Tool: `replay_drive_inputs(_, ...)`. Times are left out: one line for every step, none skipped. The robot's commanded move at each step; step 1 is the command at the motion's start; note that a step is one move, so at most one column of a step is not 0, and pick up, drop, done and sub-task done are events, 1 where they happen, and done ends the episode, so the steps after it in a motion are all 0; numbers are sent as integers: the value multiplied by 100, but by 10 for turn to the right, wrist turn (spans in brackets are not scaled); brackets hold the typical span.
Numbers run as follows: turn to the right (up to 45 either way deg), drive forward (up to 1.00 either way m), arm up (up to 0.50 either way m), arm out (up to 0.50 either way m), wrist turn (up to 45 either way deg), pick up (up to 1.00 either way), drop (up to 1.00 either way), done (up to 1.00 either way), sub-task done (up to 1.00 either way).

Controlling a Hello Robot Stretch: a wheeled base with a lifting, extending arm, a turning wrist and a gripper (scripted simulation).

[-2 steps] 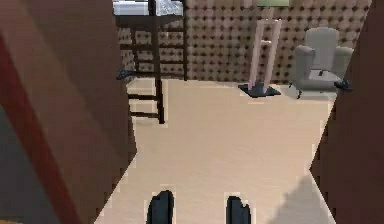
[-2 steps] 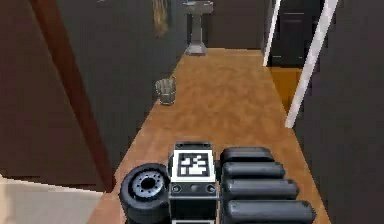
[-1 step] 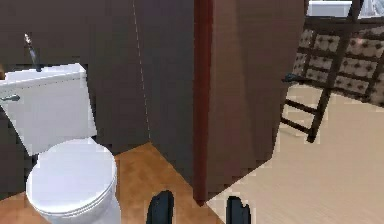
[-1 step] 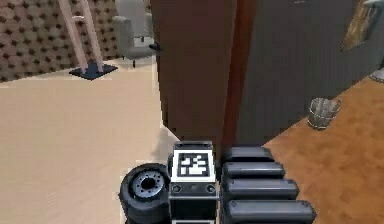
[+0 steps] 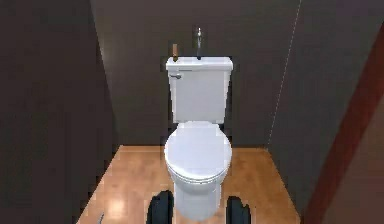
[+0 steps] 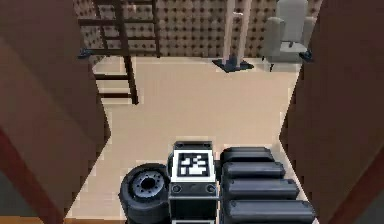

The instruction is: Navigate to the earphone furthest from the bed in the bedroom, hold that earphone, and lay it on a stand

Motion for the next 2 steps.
replay_drive_inputs(450, 0, 0, 0, 0, 0, 0, 0, 0)
replay_drive_inputs(450, 0, 0, 0, 0, 0, 0, 0, 0)
